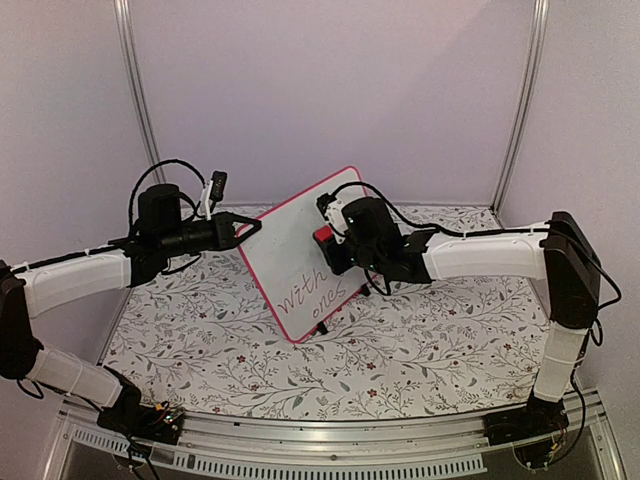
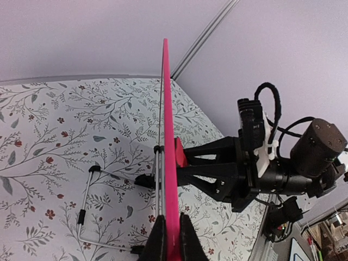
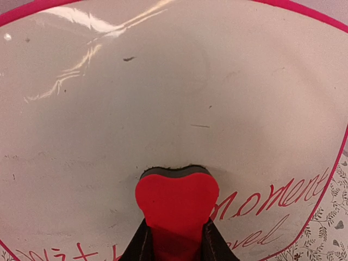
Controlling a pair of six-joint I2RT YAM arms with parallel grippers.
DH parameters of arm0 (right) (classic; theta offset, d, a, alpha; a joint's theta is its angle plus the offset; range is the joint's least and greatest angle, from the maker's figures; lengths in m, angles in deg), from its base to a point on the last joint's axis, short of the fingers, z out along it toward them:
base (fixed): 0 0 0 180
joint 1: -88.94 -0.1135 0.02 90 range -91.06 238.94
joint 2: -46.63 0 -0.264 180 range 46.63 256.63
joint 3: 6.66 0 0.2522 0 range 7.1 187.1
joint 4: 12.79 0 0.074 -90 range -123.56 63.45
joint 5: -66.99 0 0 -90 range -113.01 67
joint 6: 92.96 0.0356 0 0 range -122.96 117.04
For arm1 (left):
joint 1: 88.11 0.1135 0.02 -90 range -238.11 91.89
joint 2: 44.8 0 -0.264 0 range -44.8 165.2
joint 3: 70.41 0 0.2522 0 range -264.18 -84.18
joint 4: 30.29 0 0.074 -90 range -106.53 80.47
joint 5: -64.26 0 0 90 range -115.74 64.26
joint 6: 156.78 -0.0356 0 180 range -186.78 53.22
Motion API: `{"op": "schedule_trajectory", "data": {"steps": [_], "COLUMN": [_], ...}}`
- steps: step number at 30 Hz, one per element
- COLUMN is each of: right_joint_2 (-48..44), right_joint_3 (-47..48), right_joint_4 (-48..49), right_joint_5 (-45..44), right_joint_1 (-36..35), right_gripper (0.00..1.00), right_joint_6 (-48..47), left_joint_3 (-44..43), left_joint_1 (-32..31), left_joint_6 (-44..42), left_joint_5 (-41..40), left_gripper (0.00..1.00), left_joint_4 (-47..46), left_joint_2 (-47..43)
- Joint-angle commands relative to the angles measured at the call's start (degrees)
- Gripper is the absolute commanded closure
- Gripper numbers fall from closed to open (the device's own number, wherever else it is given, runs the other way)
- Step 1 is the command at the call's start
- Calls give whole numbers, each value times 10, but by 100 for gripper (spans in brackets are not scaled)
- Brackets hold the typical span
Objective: Erase the whiteboard
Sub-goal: Erase the whiteboard at the center of the board.
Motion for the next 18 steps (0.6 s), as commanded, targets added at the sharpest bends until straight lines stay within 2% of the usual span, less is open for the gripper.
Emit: {"op": "schedule_trajectory", "data": {"steps": [1, 7, 18], "right_joint_2": [27, 28, 14], "right_joint_3": [35, 34, -66], "right_joint_4": [-4, -1, 27], "right_joint_5": [-4, 17, 25], "right_joint_1": [6, 6, 6], "right_gripper": [76, 76, 77], "right_joint_6": [-9, -14, 17], "left_joint_3": [1, 0, 1], "left_joint_1": [-13, -13, -13], "left_joint_6": [12, 12, 14], "left_joint_5": [64, 63, 65], "left_gripper": [100, 100, 100], "left_joint_4": [-20, -20, -21], "left_joint_2": [-18, -19, -19]}}
